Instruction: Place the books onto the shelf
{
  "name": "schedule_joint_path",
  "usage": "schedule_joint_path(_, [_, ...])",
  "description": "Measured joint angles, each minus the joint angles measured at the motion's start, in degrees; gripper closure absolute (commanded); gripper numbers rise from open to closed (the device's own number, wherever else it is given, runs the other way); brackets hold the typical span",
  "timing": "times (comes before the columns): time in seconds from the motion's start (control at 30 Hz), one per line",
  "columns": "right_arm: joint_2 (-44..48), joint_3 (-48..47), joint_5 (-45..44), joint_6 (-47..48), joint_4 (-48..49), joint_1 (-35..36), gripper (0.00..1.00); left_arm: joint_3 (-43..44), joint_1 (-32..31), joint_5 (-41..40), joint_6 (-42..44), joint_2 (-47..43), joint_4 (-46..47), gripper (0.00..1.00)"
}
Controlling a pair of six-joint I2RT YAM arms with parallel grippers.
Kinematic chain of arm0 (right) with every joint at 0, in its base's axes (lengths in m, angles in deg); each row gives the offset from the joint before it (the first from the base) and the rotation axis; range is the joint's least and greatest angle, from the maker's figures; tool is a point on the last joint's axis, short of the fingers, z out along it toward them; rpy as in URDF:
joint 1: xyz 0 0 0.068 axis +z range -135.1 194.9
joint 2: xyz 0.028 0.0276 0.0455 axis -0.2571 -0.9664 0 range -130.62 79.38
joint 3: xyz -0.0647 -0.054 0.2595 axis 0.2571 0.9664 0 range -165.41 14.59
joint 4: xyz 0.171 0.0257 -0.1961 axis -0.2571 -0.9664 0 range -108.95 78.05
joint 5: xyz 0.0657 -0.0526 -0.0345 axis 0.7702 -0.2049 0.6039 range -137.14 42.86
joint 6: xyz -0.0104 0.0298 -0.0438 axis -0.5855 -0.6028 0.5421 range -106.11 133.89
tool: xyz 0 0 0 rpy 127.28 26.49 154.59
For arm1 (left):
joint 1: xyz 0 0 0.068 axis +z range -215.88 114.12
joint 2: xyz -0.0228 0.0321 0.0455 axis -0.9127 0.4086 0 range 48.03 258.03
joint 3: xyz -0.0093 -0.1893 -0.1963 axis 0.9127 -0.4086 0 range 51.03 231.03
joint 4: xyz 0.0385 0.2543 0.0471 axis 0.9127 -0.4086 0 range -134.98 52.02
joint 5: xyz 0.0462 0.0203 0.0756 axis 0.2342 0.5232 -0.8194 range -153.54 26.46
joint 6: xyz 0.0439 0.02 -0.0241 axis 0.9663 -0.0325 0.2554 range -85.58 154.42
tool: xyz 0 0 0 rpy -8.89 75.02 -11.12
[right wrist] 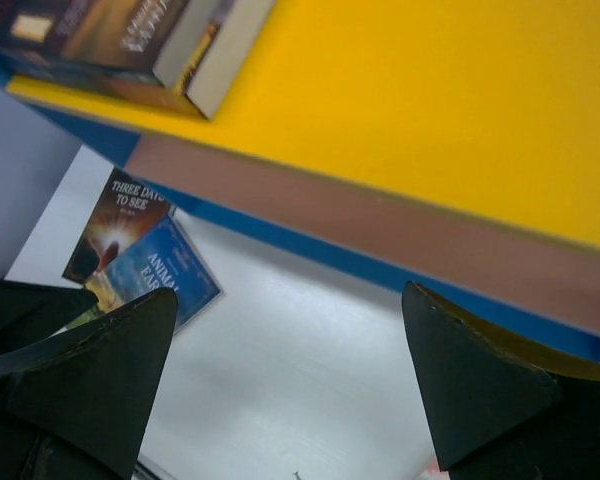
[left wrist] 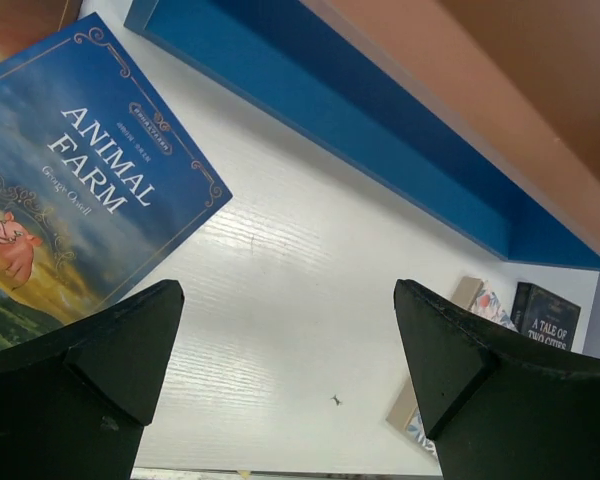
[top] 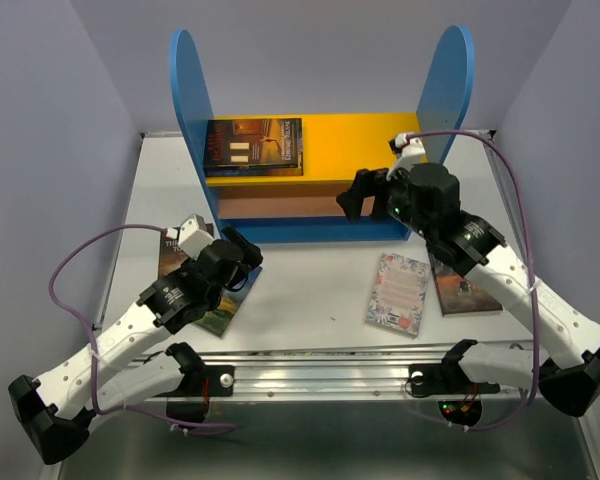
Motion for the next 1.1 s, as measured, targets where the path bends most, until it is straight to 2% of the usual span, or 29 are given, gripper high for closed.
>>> schedule_joint_path(0.17, [5.0,11.6,0.3,-6.0,-0.8,0.0,0.0,-3.7,0.4,2.3,0.2,0.1,2.8,0.01])
schedule_joint_path(0.27, [5.9,16.8,-1.0,-9.7,-3.8,0.0,0.0,-7.0,0.5,5.8,1.5,1.7,9.7,0.01])
schedule_joint_path(0.4, [8.9,23.2,-7.1,-15.5,-9.4,-0.5,0.0,-9.0,0.6,13.2,4.2,8.3,20.2,0.01])
schedule_joint_path(0.5, [9.6,28.1,-7.0,-19.3,-10.8,-5.8,0.0,-8.7,0.6,18.3,6.1,15.0,27.2,0.01])
schedule_joint_path(0.63, [7.5,34.1,-6.3,-22.5,-12.1,-17.2,0.0,-4.7,-1.6,23.5,8.6,26.3,33.0,0.01])
schedule_joint_path(0.77, [9.6,37.5,-4.6,-23.4,-13.4,-22.6,0.0,2.4,-5.6,29.9,11.0,38.0,39.3,0.03])
schedule_joint_path(1.1, [10.5,45.1,1.7,-25.3,-12.1,-28.1,0.0,12.9,-10.0,38.8,13.3,53.5,46.3,0.1])
